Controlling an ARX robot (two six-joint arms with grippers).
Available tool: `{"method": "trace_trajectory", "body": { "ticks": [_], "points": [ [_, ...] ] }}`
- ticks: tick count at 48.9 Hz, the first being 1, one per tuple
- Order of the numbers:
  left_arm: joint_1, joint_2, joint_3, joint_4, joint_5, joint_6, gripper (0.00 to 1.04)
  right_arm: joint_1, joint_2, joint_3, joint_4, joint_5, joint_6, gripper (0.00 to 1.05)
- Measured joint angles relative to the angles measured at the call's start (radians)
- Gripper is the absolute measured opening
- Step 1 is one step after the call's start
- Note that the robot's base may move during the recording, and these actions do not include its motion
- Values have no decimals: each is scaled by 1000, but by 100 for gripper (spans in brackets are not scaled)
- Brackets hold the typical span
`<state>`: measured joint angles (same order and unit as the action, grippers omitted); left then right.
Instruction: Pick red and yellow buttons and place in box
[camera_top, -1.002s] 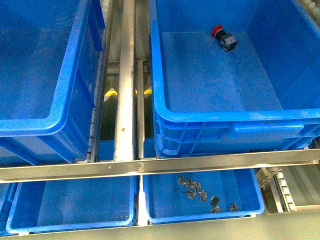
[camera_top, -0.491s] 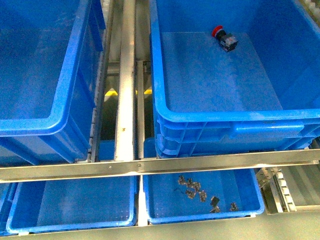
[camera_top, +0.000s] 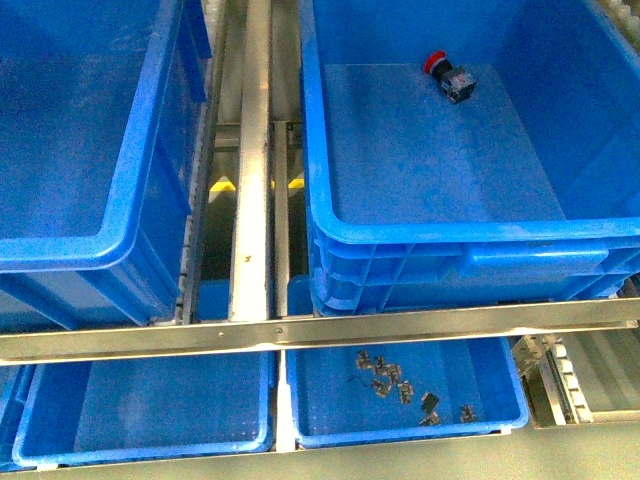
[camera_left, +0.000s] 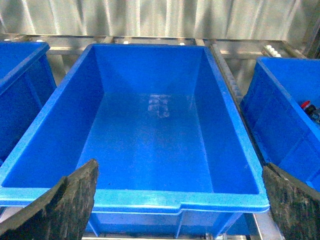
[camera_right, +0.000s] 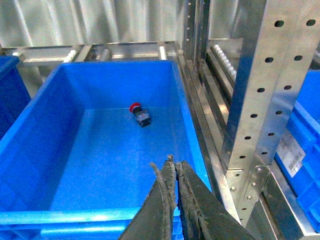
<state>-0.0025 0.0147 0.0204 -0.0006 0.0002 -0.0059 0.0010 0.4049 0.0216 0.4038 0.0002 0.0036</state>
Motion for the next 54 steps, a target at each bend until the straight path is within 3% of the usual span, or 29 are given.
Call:
{"method": "trace_trajectory", "body": {
  "ticks": [35,40,54],
  "points": [
    [0,0,0,0,0,0,97,0,-233,0,-232,0,0,4],
    [0,0,0,0,0,0,97,0,-360,0,-389,2,0,4],
    [0,0,0,0,0,1,97,0,-399,0,-402,0,0,4]
  ]
}}
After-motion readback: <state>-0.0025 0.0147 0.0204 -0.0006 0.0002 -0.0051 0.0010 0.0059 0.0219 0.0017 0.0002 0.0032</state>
